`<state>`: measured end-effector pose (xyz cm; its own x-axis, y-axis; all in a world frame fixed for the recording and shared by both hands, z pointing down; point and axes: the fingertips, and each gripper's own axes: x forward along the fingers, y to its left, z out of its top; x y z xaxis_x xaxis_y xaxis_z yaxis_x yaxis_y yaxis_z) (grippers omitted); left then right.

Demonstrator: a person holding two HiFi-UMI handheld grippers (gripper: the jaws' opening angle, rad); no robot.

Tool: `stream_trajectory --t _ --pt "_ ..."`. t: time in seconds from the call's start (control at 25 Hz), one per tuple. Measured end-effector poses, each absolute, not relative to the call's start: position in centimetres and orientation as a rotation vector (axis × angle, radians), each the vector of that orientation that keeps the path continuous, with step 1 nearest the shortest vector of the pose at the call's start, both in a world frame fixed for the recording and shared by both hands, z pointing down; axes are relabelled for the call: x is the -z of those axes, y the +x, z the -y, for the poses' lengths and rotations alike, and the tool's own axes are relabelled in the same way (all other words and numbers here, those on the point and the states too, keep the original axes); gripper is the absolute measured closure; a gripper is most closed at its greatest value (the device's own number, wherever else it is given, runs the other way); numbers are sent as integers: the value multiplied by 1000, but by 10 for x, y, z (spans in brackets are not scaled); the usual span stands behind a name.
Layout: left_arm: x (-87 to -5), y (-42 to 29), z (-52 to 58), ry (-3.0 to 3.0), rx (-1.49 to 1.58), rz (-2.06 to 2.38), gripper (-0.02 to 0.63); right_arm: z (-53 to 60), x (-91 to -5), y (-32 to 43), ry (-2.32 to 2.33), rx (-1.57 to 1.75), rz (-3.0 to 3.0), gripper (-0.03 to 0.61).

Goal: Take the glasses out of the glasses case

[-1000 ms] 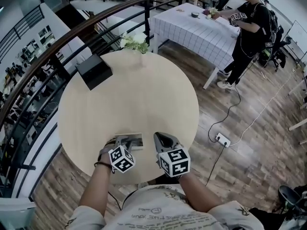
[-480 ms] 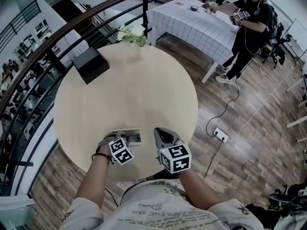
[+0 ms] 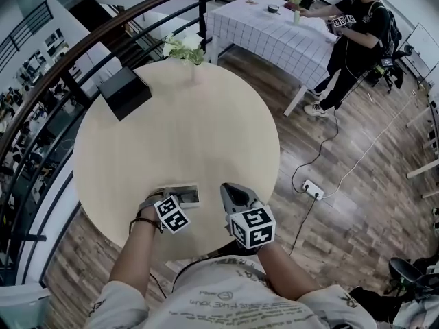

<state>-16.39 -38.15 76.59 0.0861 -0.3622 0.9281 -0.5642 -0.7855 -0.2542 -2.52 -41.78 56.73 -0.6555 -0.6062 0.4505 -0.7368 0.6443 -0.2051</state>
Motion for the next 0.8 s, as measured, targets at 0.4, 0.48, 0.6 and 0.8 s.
stream_trajectory --t 0.4,0.48,0.6,0.8 --pt "-755 -173 383 2200 -1845 1041 588 413 -561 -24 1083 -527 2545 563" --pt "-750 -173 384 2219 -1845 1083 588 412 -561 -25 1083 -524 2548 563" --pt "-738 -170 386 2256 -1816 1135 588 410 -560 -26 1088 -515 2549 563" --pt "-714 -168 385 2300 -1755 1182 588 411 -553 -33 1085 -496 2571 563"
